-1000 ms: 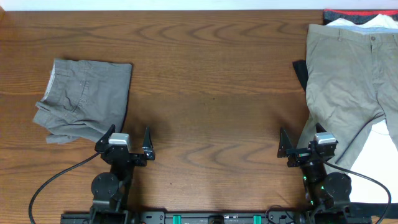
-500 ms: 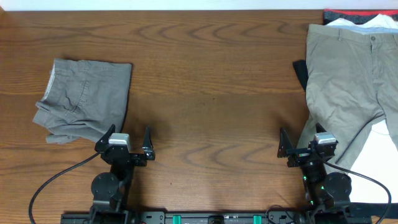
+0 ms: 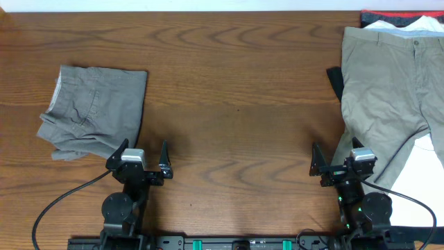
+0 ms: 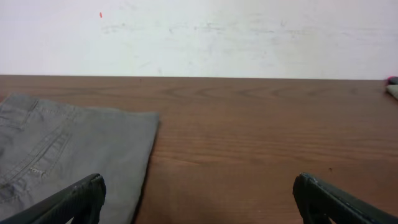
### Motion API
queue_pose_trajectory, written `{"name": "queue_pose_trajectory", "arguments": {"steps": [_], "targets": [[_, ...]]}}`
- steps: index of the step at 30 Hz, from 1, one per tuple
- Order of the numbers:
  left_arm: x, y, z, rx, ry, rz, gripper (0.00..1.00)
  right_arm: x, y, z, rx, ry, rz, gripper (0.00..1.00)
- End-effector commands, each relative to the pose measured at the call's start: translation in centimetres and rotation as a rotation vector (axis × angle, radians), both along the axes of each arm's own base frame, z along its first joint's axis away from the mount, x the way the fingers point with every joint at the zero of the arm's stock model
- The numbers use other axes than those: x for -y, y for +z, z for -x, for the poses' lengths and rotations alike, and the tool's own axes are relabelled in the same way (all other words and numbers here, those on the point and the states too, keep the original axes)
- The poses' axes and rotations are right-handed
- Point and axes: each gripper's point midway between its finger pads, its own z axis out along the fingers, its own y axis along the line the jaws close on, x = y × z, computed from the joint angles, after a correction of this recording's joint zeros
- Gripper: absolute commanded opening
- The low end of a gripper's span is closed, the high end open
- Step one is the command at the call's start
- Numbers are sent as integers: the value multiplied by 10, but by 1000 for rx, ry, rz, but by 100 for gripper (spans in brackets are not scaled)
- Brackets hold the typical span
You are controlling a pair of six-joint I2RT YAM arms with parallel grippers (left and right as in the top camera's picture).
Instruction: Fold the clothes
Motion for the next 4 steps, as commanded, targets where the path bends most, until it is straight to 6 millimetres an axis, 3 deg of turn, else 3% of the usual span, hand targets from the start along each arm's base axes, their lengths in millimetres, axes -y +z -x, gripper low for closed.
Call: {"name": "queue_pose_trajectory", "arguments": {"steps": [1,4], "targets": [[-3,-16,0,-36,16,-4,98,1,-2,0,-6,-5,-12,99],[-3,-16,0,-36,16,-4,98,1,-2,0,-6,-5,-12,99]]}}
